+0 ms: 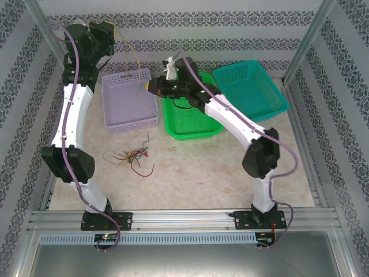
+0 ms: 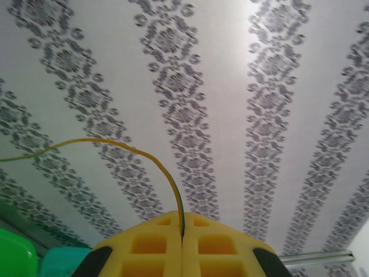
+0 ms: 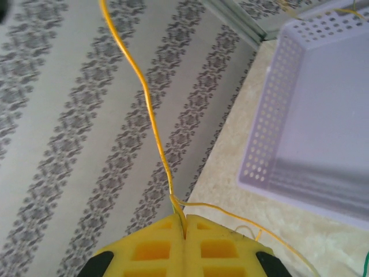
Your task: Untangle the cables
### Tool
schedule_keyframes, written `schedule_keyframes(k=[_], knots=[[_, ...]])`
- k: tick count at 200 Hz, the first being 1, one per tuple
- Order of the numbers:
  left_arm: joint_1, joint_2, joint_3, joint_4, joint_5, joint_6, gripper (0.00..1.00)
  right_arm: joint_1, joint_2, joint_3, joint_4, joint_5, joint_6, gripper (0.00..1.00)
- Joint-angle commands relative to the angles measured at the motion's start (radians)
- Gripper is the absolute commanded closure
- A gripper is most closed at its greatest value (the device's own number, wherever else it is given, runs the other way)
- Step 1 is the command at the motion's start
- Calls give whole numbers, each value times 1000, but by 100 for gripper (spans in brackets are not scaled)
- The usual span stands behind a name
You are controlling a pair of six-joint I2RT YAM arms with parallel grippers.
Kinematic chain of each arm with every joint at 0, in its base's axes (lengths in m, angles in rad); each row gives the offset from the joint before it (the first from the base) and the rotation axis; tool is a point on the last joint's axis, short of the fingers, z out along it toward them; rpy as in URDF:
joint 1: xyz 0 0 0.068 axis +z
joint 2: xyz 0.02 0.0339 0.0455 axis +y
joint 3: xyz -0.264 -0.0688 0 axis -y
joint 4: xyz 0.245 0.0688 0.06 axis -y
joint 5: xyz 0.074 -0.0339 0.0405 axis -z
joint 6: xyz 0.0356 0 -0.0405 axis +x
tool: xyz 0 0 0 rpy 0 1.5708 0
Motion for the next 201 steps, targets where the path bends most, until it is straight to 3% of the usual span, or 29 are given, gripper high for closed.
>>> schedule_keyframes(k=[1,48,56,76,90,113,201], knots=[[42,38,-3,83,64,80,100,1,118,113,57,55,65,100],[73,88,-95,66,100,117,100,-3,414,404,-29,33,106,99],[73,85,-124,69,103,119,100,-8,446,421,-33,19,125,92],[73,76,-199,71,105,126,100,-15,456,412,-52,13,120,63],[73,64,-245,75,111,133,100,-23,409,368,-61,35,91,54],[73,42,-298,49,89,169,100,-43,302,282,-62,65,56,50],[74,131,-250,-211,-24,366,100,-82,-189,-187,-41,96,-25,48]])
